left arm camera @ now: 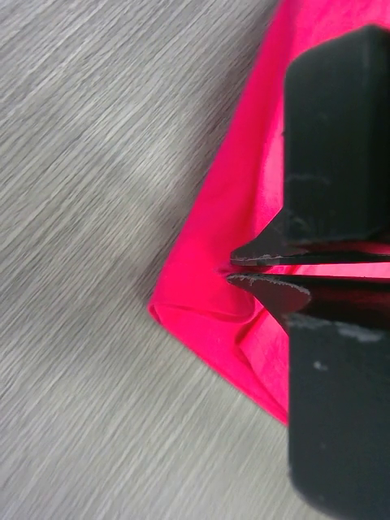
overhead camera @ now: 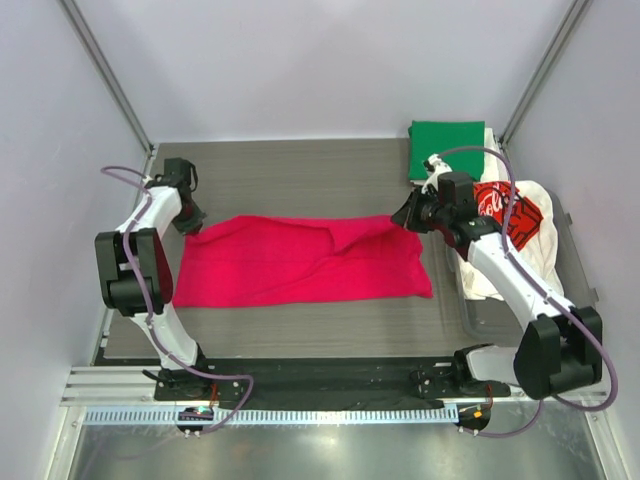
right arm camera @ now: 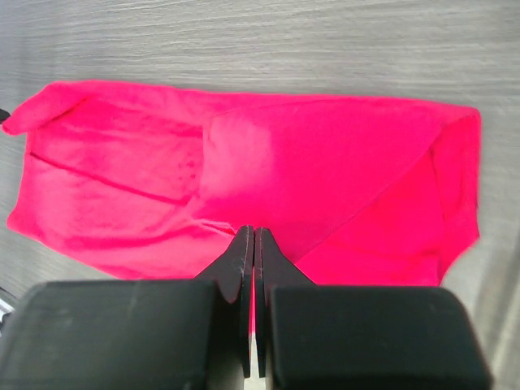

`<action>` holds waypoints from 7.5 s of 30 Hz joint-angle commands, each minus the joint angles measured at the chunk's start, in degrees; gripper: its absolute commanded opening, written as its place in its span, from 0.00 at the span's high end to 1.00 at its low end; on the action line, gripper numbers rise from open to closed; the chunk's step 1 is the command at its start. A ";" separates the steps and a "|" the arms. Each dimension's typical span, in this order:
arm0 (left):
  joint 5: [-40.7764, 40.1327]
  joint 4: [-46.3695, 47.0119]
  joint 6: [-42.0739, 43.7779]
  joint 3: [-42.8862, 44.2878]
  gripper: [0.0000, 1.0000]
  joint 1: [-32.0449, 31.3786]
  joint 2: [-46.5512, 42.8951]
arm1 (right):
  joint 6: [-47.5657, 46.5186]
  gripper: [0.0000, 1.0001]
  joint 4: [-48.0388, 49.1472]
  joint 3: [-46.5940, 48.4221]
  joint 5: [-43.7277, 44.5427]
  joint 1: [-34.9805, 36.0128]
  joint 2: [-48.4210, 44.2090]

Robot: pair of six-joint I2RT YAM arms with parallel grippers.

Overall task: Fold and stack the t-shirts
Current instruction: Fold the tshirt

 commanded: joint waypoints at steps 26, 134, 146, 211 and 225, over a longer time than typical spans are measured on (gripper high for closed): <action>-8.47 1.84 1.21 -7.91 0.96 -0.05 -9.70 | 16.05 0.99 -6.11 -21.77 18.80 -0.07 -23.74; -0.39 -8.80 -29.63 -39.10 0.22 -47.60 -55.84 | 40.56 0.39 -2.88 -18.15 17.48 41.56 -2.30; 6.82 -5.28 -35.08 -50.70 0.29 -47.69 -62.52 | 51.03 0.46 6.37 -17.30 21.26 59.07 9.21; 6.55 -1.15 -15.31 -6.25 1.00 -33.02 -23.69 | 19.76 0.99 -16.40 15.73 17.93 22.26 16.49; 14.80 2.02 -11.18 7.73 1.00 -25.45 -0.04 | 15.09 0.99 -16.31 27.87 11.42 15.57 32.58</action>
